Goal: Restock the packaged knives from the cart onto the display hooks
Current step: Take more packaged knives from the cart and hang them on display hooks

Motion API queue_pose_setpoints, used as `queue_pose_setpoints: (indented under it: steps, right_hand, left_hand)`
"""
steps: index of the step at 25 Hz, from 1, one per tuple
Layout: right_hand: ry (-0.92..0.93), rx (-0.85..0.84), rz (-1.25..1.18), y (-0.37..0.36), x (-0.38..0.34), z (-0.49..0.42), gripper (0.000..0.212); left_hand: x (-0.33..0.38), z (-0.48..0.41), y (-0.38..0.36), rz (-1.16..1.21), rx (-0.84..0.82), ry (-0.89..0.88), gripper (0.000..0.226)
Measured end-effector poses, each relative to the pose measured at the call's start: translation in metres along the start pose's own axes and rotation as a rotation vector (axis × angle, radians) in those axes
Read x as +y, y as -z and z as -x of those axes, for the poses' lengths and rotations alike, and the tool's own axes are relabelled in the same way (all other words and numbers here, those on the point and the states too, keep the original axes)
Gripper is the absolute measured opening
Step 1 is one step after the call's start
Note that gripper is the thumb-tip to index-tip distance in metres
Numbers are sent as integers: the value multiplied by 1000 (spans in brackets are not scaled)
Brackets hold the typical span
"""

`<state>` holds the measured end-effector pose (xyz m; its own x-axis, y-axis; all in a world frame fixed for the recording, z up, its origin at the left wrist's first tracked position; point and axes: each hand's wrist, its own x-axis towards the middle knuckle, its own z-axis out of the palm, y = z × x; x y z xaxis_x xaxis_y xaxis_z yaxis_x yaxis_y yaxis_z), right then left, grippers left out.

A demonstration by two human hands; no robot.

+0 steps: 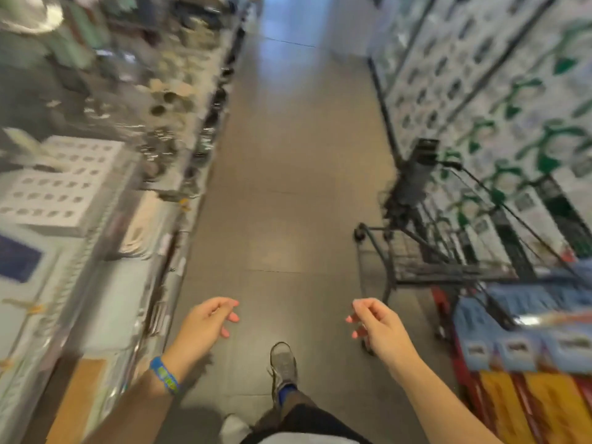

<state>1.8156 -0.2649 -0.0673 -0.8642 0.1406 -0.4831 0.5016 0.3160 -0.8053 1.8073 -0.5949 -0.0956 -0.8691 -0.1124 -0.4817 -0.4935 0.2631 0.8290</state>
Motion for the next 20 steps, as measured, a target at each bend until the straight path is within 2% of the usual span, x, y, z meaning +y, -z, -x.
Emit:
queue_pose_setpoints:
  steps: [3,7,13,20]
  right_hand:
    - [-106,153,-147,49,56,14,28]
    - [-215,252,-245,92,106,23,27]
    - [-255,329,-381,166,148,-9,27]
    - [-195,291,-395,238,126,-61,25]
  left_hand:
    - [24,-8,-69,-79,-189,-5,18]
    - [68,-27,-147,-188,-338,-42,21]
    - [117,-69,-245,-258,-385,-6,23]
    - [174,-106,-341,-392,-453,-4,25]
